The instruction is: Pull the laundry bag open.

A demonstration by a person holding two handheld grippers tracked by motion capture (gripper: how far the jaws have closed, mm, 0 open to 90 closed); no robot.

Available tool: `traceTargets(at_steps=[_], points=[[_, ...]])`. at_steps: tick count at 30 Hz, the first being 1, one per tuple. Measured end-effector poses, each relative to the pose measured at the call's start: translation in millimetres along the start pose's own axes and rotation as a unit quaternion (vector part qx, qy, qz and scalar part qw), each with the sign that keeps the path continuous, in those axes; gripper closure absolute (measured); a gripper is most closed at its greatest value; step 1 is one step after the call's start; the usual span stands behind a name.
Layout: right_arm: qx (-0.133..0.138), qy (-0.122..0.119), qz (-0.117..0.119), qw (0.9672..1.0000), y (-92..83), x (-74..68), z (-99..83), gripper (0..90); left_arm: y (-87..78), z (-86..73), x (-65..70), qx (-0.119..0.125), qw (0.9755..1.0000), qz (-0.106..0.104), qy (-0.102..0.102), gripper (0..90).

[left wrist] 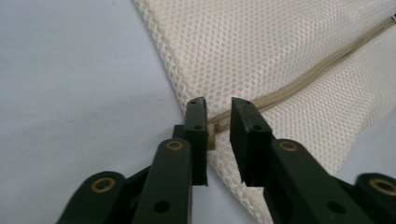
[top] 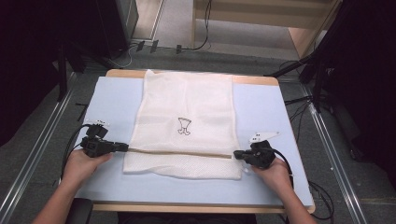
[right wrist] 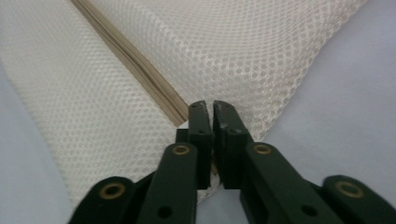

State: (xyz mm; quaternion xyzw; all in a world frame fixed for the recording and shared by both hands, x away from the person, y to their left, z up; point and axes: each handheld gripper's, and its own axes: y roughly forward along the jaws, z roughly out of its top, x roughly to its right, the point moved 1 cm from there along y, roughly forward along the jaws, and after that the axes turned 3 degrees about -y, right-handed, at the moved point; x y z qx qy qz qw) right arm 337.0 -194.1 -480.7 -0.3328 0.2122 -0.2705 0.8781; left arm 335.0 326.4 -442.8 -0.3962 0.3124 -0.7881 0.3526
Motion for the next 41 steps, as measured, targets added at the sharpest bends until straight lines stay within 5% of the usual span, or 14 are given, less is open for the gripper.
traceTargets(at_steps=[5, 12, 18, 26, 41], points=[[0.018, -0.003, -0.008, 0.9998, -6.8, 2.4, 3.5, 71.9, -6.7, -0.1, 3.2, 0.034, 0.9989, 0.006, 0.032, 60.6], [0.051, 0.02, -0.034, 0.9979, -19.2, 17.1, 0.2, 53.8, -10.8, -0.1, -5.4, 0.051, 0.9975, 0.043, 0.026, 43.9], [0.064, 0.031, -0.052, 0.9961, -24.9, 28.7, -3.1, 48.4, -12.8, 3.7, -13.4, 0.074, 0.9953, 0.056, 0.027, 40.5], [0.059, 0.05, -0.094, 0.9925, -27.0, 40.9, -9.1, 44.3, -13.4, 2.6, -22.0, 0.067, 0.9951, 0.071, 0.019, 37.1], [0.056, 0.061, -0.105, 0.9911, -25.0, 45.0, -11.9, 39.3, -10.5, 1.4, -27.2, 0.062, 0.9954, 0.073, -0.001, 31.7]])
